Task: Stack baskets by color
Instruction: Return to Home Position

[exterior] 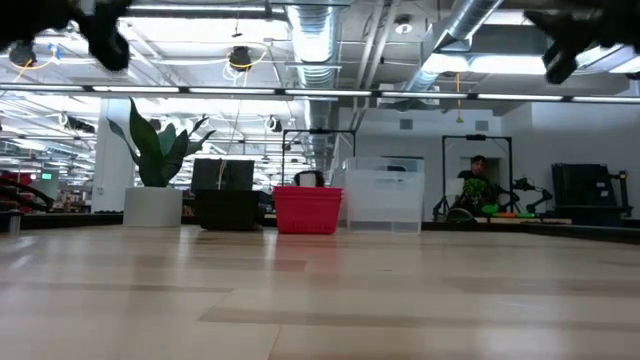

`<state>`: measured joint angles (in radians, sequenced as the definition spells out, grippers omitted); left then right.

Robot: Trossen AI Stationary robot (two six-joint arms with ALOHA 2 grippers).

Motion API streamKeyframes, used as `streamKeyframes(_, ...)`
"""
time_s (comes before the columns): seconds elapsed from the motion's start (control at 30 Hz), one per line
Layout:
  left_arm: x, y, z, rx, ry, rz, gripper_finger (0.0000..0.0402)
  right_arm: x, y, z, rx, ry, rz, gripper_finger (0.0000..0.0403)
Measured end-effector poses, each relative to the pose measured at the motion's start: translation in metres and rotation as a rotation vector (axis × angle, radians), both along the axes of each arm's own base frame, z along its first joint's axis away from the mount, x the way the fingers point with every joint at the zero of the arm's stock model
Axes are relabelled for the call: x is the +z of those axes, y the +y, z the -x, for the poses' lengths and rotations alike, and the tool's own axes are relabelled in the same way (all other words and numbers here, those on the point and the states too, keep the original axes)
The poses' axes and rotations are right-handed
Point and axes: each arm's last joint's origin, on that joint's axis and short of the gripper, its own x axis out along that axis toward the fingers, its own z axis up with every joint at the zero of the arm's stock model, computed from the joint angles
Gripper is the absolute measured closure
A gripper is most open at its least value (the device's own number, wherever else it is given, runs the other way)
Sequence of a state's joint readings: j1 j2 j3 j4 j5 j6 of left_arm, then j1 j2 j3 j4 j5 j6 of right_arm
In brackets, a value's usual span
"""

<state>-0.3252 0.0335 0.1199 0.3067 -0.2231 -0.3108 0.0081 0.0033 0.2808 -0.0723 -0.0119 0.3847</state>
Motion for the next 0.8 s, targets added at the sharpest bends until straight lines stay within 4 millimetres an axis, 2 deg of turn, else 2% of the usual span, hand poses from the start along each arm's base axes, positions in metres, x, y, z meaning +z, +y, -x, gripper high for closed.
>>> streamKeyframes(0.07,-0.017,-0.002,-0.004,-0.005,0.001,-0.014,0.0205,-0.019,0.001,-0.011,0.016,-0.021,-0.007,0.0246)
streamKeyframes(0.13,-0.023,-0.002,-0.004,-0.009,-0.042,-0.011,0.0204,-0.040,0.002,-0.019,0.016,-0.044,0.003,0.0244)
streamKeyframes(0.2,-0.028,-0.002,-0.005,-0.011,0.006,-0.024,0.0204,-0.054,0.004,-0.023,0.019,-0.100,0.026,0.0241)
streamKeyframes(0.33,-0.033,-0.003,-0.007,0.005,0.063,-0.044,0.0204,-0.064,0.004,-0.026,-0.011,0.014,0.039,0.0237)
streamKeyframes(0.7,-0.055,0.000,-0.012,0.131,0.295,-0.044,0.0205,-0.071,0.004,-0.027,-0.041,0.084,0.144,0.0236)
streamKeyframes(0.8,-0.056,0.001,-0.012,0.169,0.303,-0.030,0.0205,-0.073,0.004,-0.027,-0.040,0.106,0.149,0.0234)
